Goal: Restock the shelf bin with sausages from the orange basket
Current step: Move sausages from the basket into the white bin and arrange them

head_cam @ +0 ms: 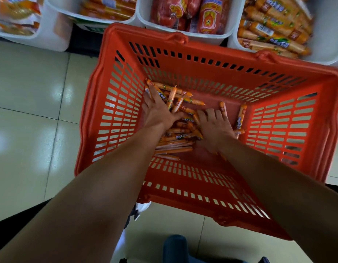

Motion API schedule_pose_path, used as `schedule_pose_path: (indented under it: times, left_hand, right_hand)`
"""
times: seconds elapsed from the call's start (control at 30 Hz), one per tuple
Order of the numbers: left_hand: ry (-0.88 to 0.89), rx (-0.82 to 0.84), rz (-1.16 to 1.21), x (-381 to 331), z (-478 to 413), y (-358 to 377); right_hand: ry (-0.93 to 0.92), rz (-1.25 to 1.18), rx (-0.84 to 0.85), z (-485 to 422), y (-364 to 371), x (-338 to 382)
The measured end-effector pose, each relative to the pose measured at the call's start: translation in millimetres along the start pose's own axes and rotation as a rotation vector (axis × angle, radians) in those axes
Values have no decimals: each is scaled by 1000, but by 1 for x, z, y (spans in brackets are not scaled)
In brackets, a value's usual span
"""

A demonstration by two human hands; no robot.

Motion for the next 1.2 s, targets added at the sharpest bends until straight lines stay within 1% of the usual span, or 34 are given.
schedule_pose_path:
  times: [0.07, 0.17, 0.23, 0.4, 0.5, 0.57, 0.67, 0.77, 0.87, 0.93, 1.0, 1.1, 1.2]
  left_hand:
    - [-23, -50, -7, -2, -8, -7]
    - [-62, -92, 7, -4, -14, -12]
    - [-83, -106, 26, -3, -13, -11]
    - [-92, -84, 69, -2, -5, -10]
    - [-90, -102, 121, -4, -1, -11]
    - [-96, -72, 131, -7, 0, -6]
    - [-114, -11, 152, -14, -1, 1]
    - [-154, -20, 150, -16, -5, 2]
    - [-156, -55, 178, -7, -9, 1]
    - [-149, -89, 231, 3, -9, -1]
    - [-132, -74, 246, 9, -8, -1]
    - [-102, -32, 189, 13, -5, -2]
    - [-87, 17, 109, 13, 3, -4]
  right_hand:
    - [37, -14, 49, -3, 3, 0]
    - [108, -134, 119, 1, 8, 2]
    - [142, -169, 113, 7, 9, 1]
    - [191, -145, 113, 14, 7, -11]
    - [242, -161, 79, 17, 2, -20]
    - [269, -187, 51, 18, 1, -24]
    - [216, -184, 73, 18, 5, -19]
    - [207, -212, 128, 15, 8, -18]
    - [215, -206, 181, 9, 7, -18]
    - [187, -182, 173, 8, 6, -17]
    - [165, -169, 135, 10, 6, -16]
    - [170, -154, 124, 15, 8, -17]
    - [192, -173, 184, 17, 9, -21]
Point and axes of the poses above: each hand's wrist, its own z-axis away from the middle knuckle, its own y-axis out of the palm, x = y × z, the point moved 8 cm from there along -z, towards the middle knuckle, and after that the axes turned 13 degrees about y, right-handed, at the moved point
